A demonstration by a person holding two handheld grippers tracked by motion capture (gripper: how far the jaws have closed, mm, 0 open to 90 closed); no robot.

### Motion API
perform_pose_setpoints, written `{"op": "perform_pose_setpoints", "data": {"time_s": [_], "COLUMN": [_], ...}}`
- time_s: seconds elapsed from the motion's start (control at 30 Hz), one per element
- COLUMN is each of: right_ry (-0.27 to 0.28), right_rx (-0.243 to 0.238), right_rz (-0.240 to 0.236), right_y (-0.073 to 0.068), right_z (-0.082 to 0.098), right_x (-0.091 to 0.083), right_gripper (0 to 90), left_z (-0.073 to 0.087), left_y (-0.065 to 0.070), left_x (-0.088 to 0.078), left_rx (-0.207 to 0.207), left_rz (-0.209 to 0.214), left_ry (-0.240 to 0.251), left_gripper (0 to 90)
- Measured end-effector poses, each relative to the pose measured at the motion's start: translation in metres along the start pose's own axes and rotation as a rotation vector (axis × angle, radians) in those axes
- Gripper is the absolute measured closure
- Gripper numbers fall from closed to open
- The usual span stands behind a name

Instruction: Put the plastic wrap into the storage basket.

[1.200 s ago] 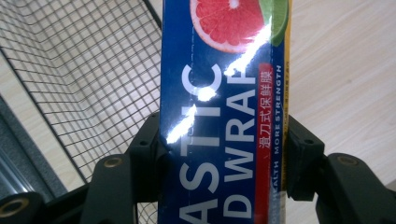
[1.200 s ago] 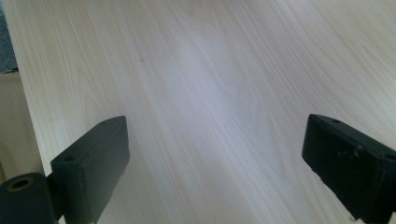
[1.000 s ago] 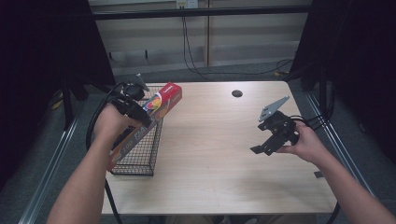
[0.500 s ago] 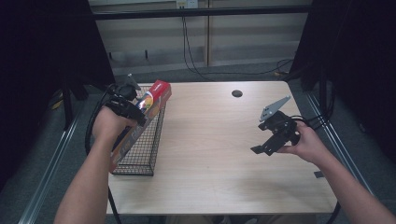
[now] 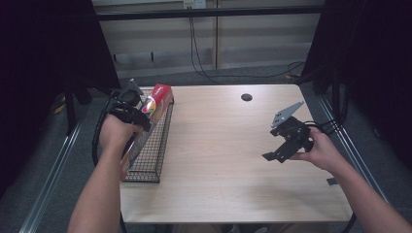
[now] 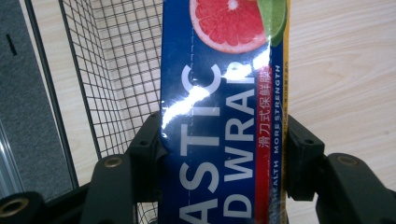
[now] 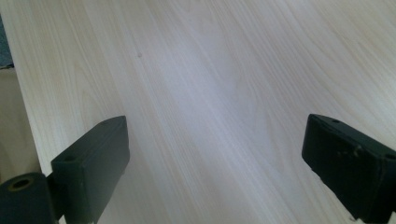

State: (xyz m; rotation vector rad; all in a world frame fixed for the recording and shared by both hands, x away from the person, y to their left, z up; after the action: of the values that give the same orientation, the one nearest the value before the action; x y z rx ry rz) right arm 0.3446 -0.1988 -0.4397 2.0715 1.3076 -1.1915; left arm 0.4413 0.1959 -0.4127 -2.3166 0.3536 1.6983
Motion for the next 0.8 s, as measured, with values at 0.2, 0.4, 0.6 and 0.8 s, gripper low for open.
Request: {"op": "perform_pose_setpoints", "data": {"time_s": [0.2,0.4,0.6,0.8], "right_ry": [0.020,0.043,0.045,0.040], "right_rx": [0.007,0.046,0.028,0.022], "right_rz": [0.002,-0.003,0.003,0.002], "right_y": [0.003,0.005,0.004,0.002], "right_z": [0.006,0.015,0.016,0.017], "right_x": [0.001,0.002,0.003,0.004], "right_gripper": [8.6,8.9,8.9,8.9], "left_z": [0.003,0.005,0.006,0.008], "left_y": [-0.007,-0.011,-0.012,-0.015], "left_x": [0.004,0.008,0.014,0.018], "left_rx": [-0.046,-0.077,-0.105,-0.121], "left_rz": [-0.010,-0.028,-0.032,-0.043], "left_ry": [0.006,0.004,0.005,0.003], "left_gripper": [43.9,43.8,43.8,43.8]}}
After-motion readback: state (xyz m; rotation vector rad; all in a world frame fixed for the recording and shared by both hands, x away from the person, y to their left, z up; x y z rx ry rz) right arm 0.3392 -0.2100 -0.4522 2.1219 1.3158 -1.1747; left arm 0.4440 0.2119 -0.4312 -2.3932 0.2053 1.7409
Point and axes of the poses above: each handheld gripper's, and its own axes: x roughly forward along the jaws, z roughly out of its underside, y roughly to its right, the point moved 9 cm from there along x, roughly forward along the jaws, and after that the axes turned 6 degrees about -z, right-handed, at the moved point
